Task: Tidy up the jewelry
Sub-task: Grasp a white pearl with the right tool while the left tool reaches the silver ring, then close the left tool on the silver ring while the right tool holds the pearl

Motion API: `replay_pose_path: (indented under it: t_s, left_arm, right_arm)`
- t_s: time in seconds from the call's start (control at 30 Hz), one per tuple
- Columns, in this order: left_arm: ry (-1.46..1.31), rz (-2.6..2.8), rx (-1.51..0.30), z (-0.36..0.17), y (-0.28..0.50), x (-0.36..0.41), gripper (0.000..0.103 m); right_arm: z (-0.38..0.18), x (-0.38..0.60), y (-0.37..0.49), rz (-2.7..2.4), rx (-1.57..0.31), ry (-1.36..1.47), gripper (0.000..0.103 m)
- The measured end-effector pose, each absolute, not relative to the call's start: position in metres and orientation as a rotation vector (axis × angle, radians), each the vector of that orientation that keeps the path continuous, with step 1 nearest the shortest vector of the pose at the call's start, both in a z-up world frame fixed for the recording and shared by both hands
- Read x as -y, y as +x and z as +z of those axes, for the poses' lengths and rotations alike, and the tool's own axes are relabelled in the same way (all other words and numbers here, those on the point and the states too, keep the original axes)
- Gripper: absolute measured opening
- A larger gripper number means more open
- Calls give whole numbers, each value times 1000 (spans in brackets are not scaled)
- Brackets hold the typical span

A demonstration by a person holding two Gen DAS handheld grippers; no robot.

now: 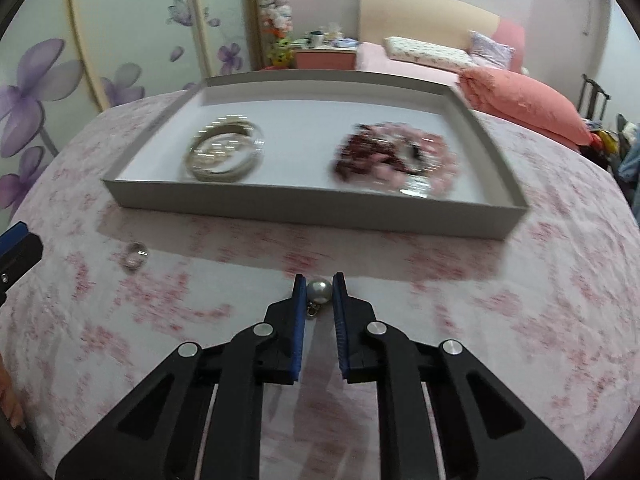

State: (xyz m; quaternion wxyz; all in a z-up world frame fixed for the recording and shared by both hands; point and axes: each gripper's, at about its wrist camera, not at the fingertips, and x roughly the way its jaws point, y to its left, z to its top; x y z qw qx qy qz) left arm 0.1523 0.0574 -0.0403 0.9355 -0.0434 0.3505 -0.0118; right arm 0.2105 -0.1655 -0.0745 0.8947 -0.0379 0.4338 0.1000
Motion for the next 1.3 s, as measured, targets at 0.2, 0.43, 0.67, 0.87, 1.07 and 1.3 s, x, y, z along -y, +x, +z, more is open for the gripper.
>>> replay_pose_path:
  t_s: [0.2,0.43,0.67,0.87,1.07,1.3]
  left_arm:
    - [-14,-84,-751,-48,158,-24,85]
    - [92,-86,-805,-61,178,14,84]
    - [108,-46,-859,-74,206,27,65]
    - [75,-59,-899,-80,213,23,47]
    - [106,-73,-894,-80,211,30,33]
    - [100,-92,-896,-79,209,31,25]
  right_arm:
    - [-75,199,201,118,-885,-78,14]
    - [-76,208,201,115,-890,-42,14]
    - [-76,210,201,116,-890,-40,14]
    - [-76,209,202,117,-890,-38,14]
    - [-77,209,202,119,-891,-34,14]
    - [-77,209,202,121,-891,-32,14]
